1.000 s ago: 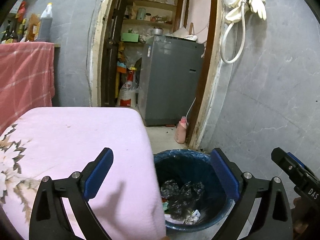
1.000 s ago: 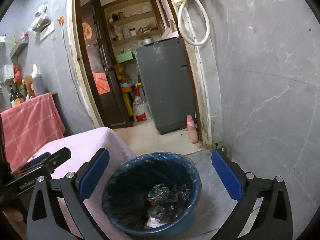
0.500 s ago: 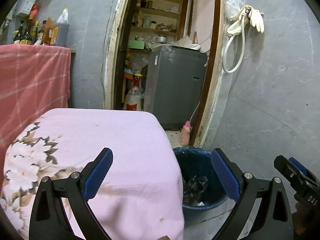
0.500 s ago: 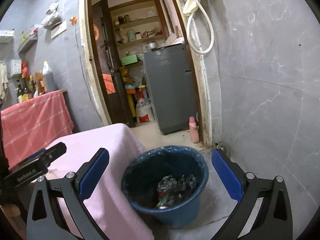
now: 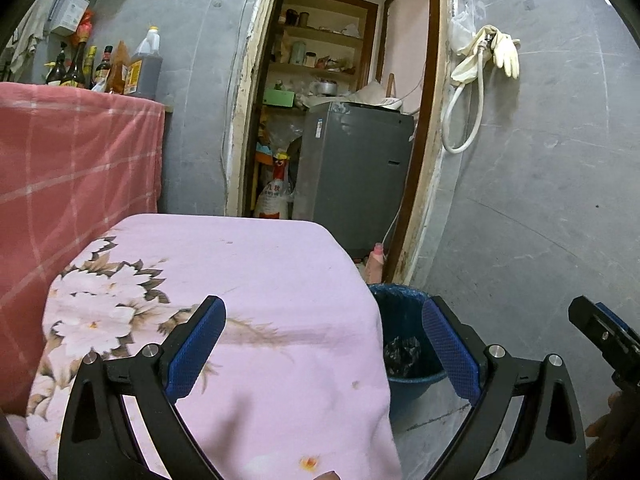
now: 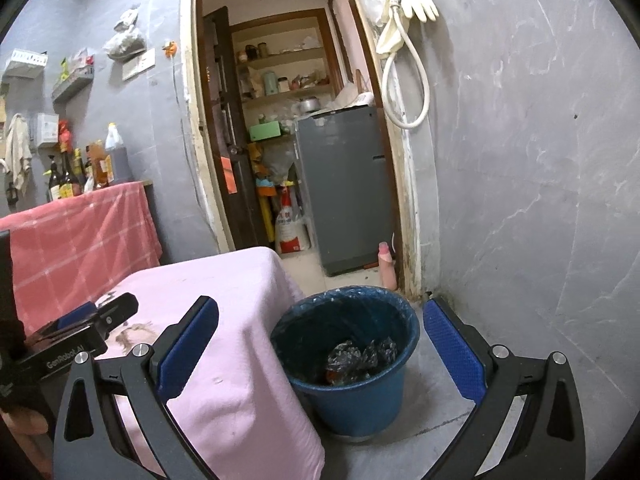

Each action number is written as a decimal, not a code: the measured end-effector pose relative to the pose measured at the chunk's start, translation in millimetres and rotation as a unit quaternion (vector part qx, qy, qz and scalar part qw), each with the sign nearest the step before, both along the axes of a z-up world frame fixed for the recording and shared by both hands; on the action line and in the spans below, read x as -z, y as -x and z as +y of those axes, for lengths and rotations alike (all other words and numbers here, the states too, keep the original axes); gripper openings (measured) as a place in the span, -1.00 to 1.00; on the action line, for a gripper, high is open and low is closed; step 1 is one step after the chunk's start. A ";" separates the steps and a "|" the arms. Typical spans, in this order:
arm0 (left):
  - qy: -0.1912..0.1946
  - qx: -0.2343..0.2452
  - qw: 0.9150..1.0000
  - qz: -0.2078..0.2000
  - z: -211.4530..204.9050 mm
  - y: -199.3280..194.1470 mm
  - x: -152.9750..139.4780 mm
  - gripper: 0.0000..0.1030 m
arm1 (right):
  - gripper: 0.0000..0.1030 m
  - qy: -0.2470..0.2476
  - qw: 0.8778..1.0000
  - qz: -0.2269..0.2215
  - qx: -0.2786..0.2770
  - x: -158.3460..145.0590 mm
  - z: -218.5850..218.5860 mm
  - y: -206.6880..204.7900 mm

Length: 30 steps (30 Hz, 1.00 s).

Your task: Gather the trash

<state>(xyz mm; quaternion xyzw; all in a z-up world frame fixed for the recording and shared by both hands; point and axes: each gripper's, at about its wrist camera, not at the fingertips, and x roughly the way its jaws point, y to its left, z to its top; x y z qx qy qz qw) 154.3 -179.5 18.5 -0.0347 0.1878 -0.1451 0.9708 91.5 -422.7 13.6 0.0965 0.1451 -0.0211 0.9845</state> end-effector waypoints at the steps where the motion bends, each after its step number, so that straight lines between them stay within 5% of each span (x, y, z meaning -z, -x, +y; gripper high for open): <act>1: -0.003 0.001 1.000 -0.002 1.9 4.5 0.1 0.87 | 1.00 0.000 1.000 -0.001 0.001 -0.3 1.8 4.0; 20: -0.037 0.031 0.999 0.004 30.7 76.4 22.5 0.87 | 1.00 -0.009 1.000 0.013 0.005 12.6 41.6 67.8; 30: -0.037 0.019 0.999 -0.001 46.1 92.0 36.7 0.87 | 1.00 0.024 1.000 0.005 0.019 25.0 60.6 84.8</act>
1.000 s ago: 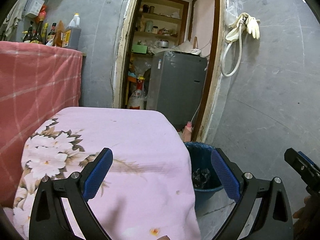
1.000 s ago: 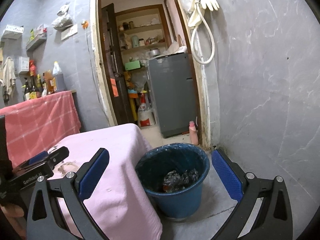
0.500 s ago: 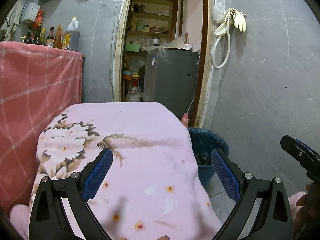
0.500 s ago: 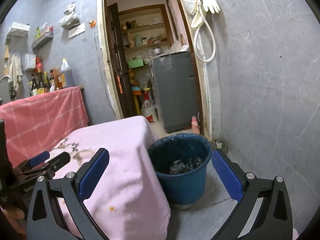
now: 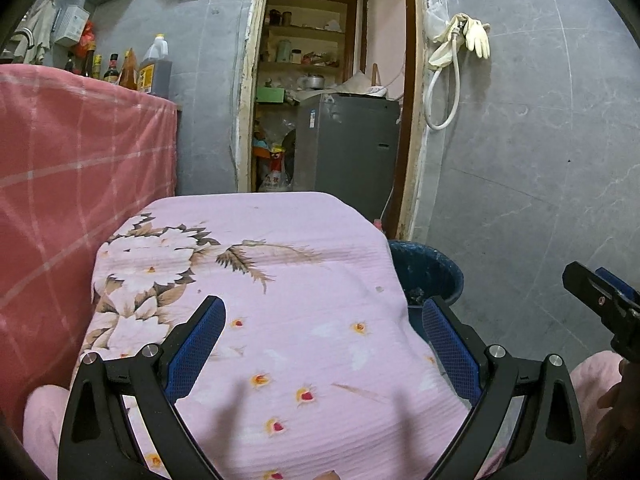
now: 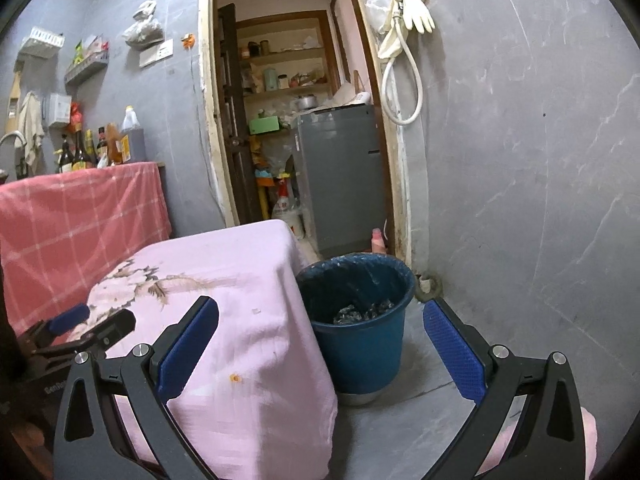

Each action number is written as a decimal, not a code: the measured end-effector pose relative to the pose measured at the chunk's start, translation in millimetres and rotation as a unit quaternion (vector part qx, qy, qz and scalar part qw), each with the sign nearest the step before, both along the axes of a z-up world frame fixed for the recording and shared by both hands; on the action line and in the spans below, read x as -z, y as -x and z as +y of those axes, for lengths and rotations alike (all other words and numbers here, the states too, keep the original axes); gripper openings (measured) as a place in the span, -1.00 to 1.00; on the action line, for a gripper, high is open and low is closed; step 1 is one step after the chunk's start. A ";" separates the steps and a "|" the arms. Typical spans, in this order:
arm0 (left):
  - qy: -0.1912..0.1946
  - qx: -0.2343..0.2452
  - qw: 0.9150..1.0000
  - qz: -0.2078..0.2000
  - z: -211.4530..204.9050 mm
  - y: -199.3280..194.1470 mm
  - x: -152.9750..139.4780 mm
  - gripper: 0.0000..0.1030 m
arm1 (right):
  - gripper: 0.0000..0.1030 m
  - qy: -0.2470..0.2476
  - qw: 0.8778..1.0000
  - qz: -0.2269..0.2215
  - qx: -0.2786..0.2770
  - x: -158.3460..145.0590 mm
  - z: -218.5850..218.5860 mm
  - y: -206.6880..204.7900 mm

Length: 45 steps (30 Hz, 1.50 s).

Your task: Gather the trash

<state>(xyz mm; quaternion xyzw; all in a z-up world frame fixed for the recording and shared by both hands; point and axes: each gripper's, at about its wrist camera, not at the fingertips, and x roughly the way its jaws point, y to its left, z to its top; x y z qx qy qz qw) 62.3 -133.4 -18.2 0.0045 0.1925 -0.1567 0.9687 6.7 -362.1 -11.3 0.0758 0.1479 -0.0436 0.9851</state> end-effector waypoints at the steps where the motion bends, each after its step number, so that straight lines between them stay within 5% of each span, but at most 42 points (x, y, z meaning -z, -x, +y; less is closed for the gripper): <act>1: 0.000 -0.001 1.000 -0.001 1.5 1.2 0.2 0.87 | 1.00 0.003 1.000 -0.002 0.000 0.6 1.3 0.7; 19: 0.011 -0.017 1.000 -0.011 17.8 10.9 4.9 0.87 | 1.00 0.031 0.999 -0.029 -0.006 11.6 5.8 14.2; 45: 0.013 -0.018 1.000 -0.007 18.5 11.7 15.3 0.87 | 1.00 0.024 1.000 -0.007 0.001 22.9 -2.9 8.7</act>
